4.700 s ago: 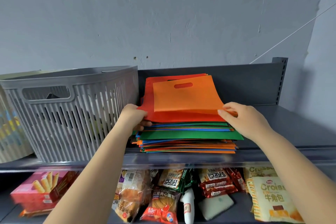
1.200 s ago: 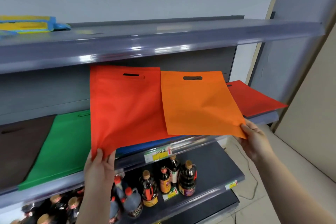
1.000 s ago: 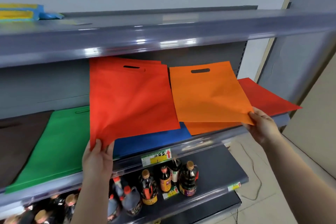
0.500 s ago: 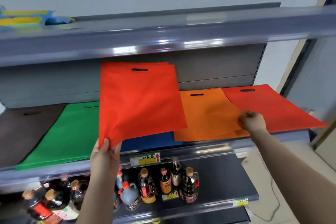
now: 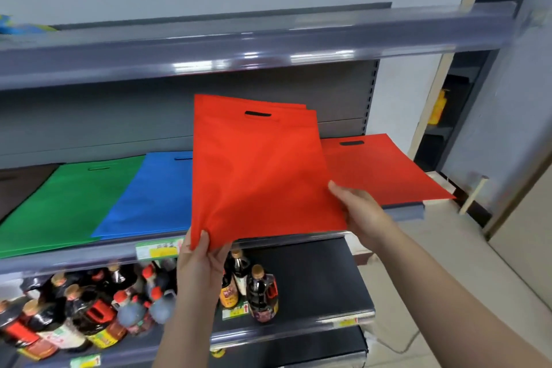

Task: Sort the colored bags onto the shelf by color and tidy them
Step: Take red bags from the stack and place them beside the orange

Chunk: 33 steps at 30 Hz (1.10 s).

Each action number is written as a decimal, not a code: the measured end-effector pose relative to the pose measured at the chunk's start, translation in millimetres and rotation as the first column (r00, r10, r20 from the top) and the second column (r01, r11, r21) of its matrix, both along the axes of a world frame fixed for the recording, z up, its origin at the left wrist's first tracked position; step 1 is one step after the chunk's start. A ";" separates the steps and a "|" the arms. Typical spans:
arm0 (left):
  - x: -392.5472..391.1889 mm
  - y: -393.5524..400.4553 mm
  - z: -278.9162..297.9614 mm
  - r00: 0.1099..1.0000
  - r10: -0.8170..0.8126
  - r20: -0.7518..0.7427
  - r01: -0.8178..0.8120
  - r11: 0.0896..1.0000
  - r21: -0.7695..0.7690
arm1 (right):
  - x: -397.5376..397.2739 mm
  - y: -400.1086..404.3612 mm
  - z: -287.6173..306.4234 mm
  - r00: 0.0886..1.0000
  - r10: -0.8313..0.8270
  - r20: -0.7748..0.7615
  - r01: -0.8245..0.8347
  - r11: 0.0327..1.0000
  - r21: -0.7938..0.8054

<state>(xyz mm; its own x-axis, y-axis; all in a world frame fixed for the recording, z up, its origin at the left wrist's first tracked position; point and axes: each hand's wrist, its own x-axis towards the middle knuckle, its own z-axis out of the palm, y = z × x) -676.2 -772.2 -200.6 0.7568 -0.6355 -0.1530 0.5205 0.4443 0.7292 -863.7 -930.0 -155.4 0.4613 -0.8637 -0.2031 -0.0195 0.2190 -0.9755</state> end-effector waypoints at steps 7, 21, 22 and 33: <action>-60.7 -35.9 -4.1 0.977 -0.174 0.121 0.162 0.982 0.101 | -73.3 -25.7 -21.7 0.954 -0.189 -0.233 0.140 0.968 -0.210; -99.8 -166.4 13.5 0.561 -0.539 0.628 0.208 0.826 0.524 | -149.2 -136.2 -3.6 0.726 -0.515 -0.456 0.256 0.818 -0.515; -100.7 -174.9 13.7 0.527 -0.554 0.644 0.187 0.815 0.548 | -150.4 -143.6 -5.1 0.712 -0.516 -0.476 0.243 0.817 -0.523; -123.0 -208.3 4.1 0.093 -0.790 0.607 -0.338 0.548 0.765 | -158.8 -178.2 -27.1 0.550 -0.416 -0.724 0.018 0.873 -0.487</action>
